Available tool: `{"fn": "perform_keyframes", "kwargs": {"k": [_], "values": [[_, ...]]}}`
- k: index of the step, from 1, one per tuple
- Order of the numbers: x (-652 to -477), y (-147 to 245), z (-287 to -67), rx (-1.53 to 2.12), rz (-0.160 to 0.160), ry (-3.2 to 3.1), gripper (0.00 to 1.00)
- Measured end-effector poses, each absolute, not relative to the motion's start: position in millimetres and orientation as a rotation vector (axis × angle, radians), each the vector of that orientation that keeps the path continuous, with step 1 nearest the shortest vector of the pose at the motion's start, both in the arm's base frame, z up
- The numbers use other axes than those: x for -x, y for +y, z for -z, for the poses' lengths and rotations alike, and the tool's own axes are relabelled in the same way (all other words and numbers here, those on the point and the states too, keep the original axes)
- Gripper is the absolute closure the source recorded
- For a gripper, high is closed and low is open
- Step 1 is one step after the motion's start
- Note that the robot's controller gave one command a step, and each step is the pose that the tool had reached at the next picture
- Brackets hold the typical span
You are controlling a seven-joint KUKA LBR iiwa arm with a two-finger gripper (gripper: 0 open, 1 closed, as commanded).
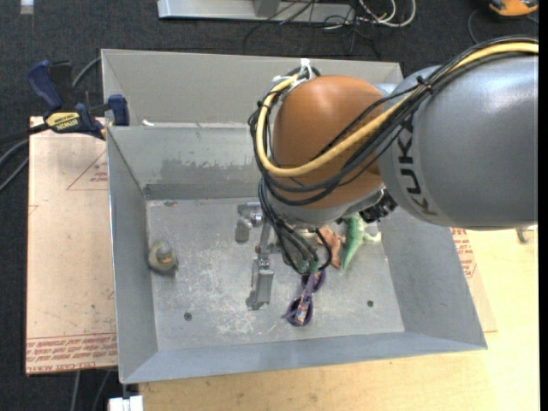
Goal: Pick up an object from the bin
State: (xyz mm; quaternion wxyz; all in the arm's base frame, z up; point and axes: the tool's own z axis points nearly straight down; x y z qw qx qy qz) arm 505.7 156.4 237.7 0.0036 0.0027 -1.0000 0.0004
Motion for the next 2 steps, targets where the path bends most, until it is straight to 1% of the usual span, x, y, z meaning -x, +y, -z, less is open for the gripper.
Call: {"fn": "perform_keyframes", "kwargs": {"k": [1,2], "values": [[-507.3,155,-242,0.0,0.001,-3.142,0.0],[-502.8,88,-182,-0.124,-0.005,-3.127,0.0]]}}
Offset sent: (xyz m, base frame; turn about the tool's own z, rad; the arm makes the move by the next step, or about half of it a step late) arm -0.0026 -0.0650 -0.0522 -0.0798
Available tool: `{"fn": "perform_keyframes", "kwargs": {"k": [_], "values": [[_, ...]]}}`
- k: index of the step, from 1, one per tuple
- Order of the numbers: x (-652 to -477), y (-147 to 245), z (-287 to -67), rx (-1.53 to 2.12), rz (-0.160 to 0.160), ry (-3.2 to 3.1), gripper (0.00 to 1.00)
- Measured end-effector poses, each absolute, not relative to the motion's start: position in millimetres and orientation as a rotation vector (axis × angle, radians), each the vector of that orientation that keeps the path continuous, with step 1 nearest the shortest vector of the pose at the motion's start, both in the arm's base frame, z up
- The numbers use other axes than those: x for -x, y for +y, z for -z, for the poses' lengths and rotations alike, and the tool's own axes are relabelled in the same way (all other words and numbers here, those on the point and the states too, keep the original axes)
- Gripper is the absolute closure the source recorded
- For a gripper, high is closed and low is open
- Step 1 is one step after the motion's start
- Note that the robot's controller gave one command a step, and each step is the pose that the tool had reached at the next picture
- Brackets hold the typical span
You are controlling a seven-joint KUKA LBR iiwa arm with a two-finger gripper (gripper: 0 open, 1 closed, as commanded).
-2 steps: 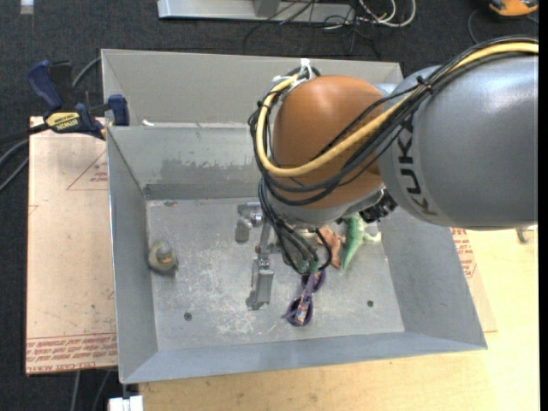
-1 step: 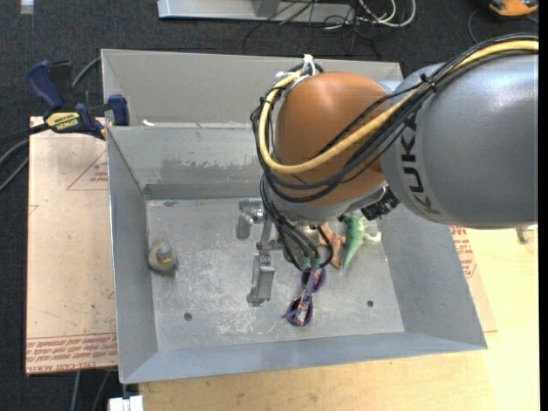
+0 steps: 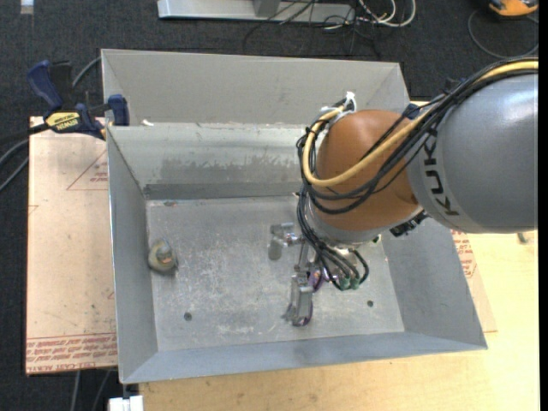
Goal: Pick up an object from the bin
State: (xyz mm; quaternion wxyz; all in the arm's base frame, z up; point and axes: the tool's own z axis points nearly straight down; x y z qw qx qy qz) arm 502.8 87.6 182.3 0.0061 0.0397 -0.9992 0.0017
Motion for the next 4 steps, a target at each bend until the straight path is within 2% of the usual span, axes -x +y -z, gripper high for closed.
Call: {"fn": "perform_keyframes", "kwargs": {"k": [1,2,3,4], "values": [[-524.7,116,-171,0.224,0.005,-3.136,0.0],[-507.9,15,-158,-0.321,-0.002,-3.115,0.0],[-501.9,25,-139,-0.088,0.005,-3.143,0.0],[-497.2,-13,-71,-0.625,0.001,-3.07,1.0]]}}
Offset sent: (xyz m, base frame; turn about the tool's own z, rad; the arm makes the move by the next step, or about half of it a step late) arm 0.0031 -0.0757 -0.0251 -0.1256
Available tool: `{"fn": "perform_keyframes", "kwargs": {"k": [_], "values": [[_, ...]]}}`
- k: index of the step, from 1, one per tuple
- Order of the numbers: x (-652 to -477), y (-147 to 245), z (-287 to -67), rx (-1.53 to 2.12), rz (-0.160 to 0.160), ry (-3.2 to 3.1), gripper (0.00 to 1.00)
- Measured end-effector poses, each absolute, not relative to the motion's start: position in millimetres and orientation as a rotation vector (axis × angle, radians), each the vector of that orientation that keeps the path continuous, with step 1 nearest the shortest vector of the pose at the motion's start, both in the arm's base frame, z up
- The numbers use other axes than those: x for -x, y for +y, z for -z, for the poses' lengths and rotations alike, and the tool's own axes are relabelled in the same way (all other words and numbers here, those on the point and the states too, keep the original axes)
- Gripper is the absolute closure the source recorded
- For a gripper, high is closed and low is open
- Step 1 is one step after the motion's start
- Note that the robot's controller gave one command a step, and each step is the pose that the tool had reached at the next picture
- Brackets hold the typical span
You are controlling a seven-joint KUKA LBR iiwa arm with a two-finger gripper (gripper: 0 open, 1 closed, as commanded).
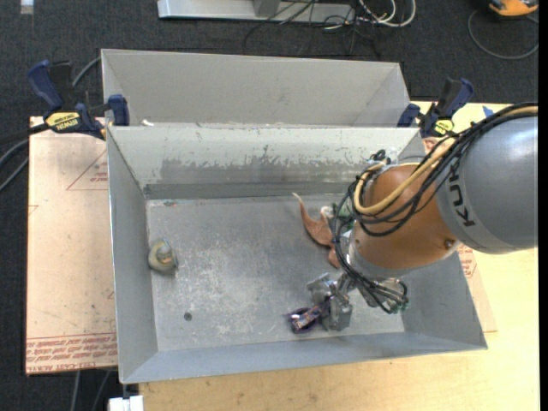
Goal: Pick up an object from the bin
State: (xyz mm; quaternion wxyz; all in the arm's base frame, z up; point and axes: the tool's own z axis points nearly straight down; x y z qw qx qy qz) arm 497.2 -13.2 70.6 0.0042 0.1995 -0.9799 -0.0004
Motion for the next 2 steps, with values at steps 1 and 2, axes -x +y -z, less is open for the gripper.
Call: {"fn": "perform_keyframes", "kwargs": {"k": [1,2], "values": [[-497.2,-13,-71,-0.625,0.002,-3.07,1.0],[-492.7,-4,-240,-0.624,0.003,-3.074,1.0]]}}
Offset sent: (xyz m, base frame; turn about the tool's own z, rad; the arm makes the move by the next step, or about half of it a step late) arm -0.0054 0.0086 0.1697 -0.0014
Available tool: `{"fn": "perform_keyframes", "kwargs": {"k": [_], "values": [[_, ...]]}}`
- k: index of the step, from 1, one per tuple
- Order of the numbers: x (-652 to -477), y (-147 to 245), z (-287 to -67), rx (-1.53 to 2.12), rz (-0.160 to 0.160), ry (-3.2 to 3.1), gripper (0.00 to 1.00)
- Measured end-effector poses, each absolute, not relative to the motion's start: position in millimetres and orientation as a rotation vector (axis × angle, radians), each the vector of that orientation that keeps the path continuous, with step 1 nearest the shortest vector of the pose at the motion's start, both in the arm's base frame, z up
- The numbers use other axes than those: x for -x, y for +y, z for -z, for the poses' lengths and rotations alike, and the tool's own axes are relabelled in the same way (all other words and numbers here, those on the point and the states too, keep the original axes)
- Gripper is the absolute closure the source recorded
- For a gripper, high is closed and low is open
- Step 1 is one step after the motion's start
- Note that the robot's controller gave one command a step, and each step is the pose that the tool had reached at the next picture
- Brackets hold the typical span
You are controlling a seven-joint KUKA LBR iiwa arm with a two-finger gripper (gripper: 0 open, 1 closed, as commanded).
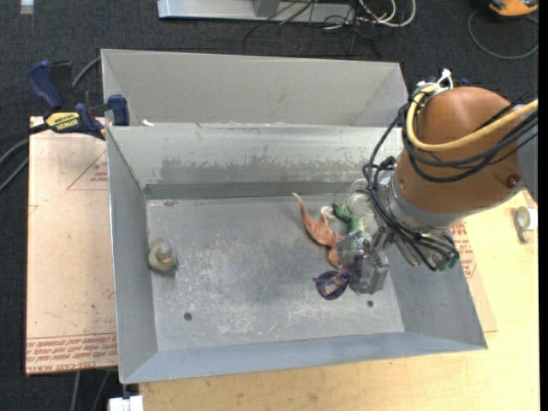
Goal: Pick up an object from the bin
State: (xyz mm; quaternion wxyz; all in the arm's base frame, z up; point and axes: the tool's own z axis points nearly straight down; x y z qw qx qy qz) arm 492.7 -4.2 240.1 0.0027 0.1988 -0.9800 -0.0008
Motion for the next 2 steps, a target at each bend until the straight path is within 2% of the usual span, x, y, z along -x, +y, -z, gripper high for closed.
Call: {"fn": "perform_keyframes", "kwargs": {"k": [1,2], "values": [[-492.6,-4,-240,-0.623,0.003,-3.073,1.0],[-503.6,-20,-79,-0.656,0.006,-3.067,1.0]]}}
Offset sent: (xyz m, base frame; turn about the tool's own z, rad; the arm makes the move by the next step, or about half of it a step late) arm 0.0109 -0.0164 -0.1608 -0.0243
